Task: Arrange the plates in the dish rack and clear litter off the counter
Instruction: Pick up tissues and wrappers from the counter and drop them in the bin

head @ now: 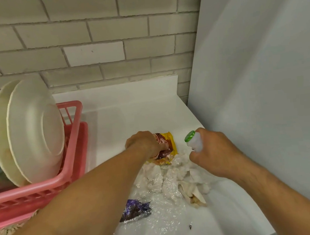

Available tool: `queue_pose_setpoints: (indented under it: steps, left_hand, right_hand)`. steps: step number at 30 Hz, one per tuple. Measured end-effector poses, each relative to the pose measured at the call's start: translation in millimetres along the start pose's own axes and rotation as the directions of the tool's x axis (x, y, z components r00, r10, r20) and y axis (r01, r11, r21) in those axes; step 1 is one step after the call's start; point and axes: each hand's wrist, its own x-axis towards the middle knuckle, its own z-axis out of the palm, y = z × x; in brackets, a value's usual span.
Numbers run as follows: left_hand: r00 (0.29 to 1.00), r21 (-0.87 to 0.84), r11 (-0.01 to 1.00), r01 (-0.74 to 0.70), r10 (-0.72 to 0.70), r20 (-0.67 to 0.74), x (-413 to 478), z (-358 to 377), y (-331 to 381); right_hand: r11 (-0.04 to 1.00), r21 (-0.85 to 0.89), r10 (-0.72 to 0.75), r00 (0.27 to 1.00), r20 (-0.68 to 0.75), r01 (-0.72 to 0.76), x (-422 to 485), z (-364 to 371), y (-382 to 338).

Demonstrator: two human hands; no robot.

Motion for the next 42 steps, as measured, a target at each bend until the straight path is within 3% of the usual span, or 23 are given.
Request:
queue_pose_setpoints:
  steps: [12, 21, 31, 34, 38, 42]
  left_hand:
    - [0.986, -0.064, 0.988, -0.140, 0.133, -0.097, -1.4, -8.0, -8.7]
    - [0.981, 0.036, 0.983, -0.179, 0.175, 0.084, -13.9, -4.4, -42.9]
    - [0.961, -0.107, 0.961, -0.255, 0.240, -0.138, -39.0, -6.5, -79.8]
    - [0.905, -0.202, 0.910, -0.362, 0.292, -0.308, -63.1, -26.9, -94.1]
    - [0.832, -0.257, 0.803, -0.537, 0.456, -0.316, -113.3, -41.9, -122.0]
    - [0.757, -0.299, 0.709, -0.639, 0.509, -0.409, -175.2, -34.1, -168.0]
  right_hand:
    - [0.999, 0.032, 0.034, 0.999, 0.002, -0.034, -18.4, -1.2, -1.5]
    - [0.999, 0.043, 0.018, 1.000, 0.000, -0.018, -25.3, 7.1, -12.2]
    - [0.999, 0.031, 0.023, 0.998, -0.053, -0.022, -47.2, 8.6, -36.7]
    - [1.000, 0.020, 0.024, 0.995, -0.093, -0.022, -63.3, 14.7, -59.8]
    - [0.997, 0.071, 0.010, 0.987, -0.158, 0.002, -101.3, 32.3, -97.2]
    - [0.994, 0.106, -0.006, 0.987, -0.164, 0.024, -154.8, 63.9, -138.1]
